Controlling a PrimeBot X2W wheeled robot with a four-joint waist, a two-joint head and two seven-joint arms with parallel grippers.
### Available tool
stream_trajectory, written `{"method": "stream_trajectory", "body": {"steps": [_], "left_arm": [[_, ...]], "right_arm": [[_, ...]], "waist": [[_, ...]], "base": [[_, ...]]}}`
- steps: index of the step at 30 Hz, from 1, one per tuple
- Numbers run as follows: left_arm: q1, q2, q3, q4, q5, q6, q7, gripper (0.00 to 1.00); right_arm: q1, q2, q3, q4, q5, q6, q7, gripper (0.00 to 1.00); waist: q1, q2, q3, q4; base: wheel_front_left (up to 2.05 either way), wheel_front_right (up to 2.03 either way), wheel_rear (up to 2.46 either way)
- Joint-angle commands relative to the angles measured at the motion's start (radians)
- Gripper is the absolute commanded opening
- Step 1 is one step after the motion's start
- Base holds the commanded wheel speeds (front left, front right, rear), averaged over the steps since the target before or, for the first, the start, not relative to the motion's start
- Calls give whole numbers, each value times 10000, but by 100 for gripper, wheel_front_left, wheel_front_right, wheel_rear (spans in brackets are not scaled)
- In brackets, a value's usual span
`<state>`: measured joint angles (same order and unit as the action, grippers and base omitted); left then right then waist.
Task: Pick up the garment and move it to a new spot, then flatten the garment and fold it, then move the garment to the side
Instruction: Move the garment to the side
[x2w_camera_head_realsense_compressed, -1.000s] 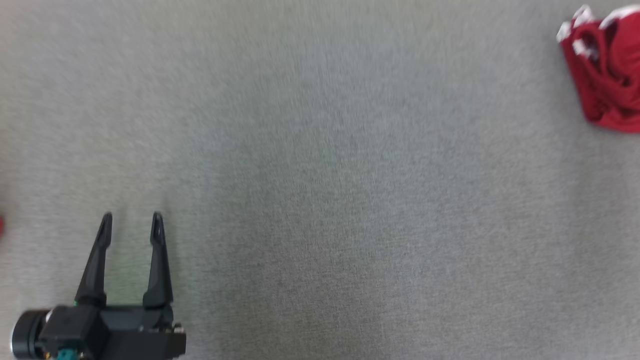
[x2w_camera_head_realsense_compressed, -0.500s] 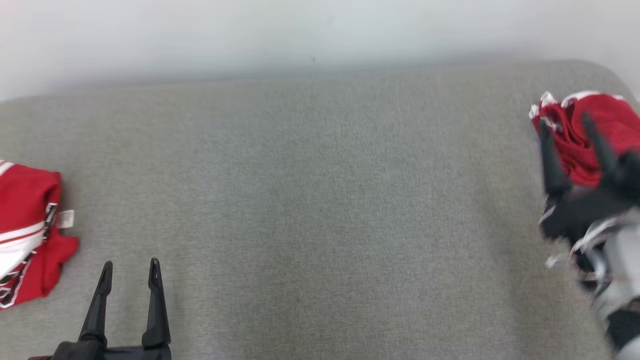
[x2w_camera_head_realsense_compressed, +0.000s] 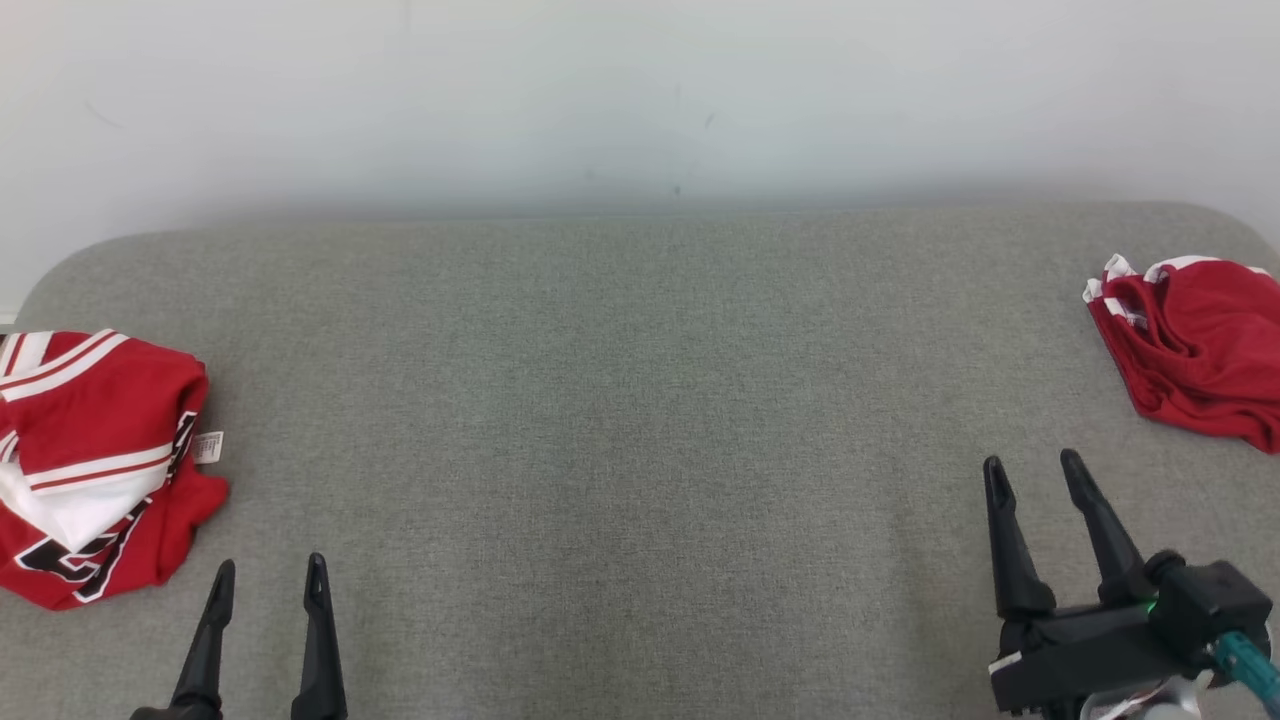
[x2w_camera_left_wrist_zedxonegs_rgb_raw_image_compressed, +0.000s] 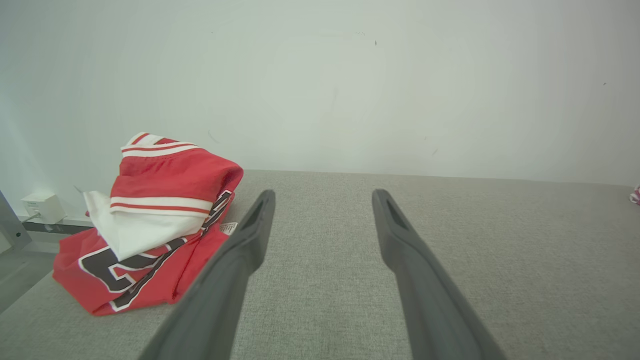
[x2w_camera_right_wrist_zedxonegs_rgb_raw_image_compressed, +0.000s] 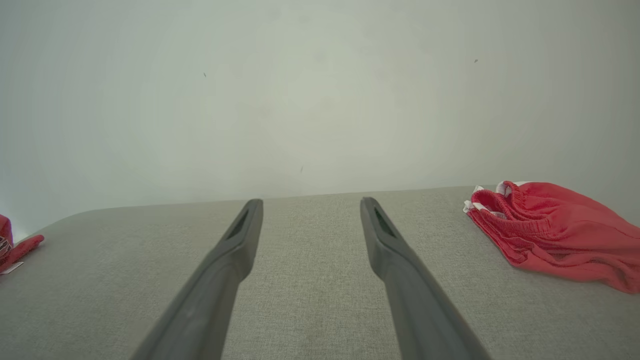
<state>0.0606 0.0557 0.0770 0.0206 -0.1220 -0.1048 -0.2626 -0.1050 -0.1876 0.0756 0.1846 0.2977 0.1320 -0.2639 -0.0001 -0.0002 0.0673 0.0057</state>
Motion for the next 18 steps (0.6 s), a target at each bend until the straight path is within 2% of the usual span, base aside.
{"method": "stream_trajectory", "body": {"steps": [1,6,18], "left_arm": [[28,-20,-18,48,7,1,-31,100],[37,-28,-235,197,-56,-78,-31,100],[152,84,-338,404,-76,-162,-31,100]], "right_arm": [[218,140,-59,-161,-88,-29,0,100],[889,551,-81,-629,-515,-28,45,100],[1500,916,-113,-835,-656,-29,119,100]], "waist": [[1,2,-104,72],[1,2,-328,107],[1,2,-711,99]], "base": [[0,0,0],[0,0,0],[0,0,0]]}}
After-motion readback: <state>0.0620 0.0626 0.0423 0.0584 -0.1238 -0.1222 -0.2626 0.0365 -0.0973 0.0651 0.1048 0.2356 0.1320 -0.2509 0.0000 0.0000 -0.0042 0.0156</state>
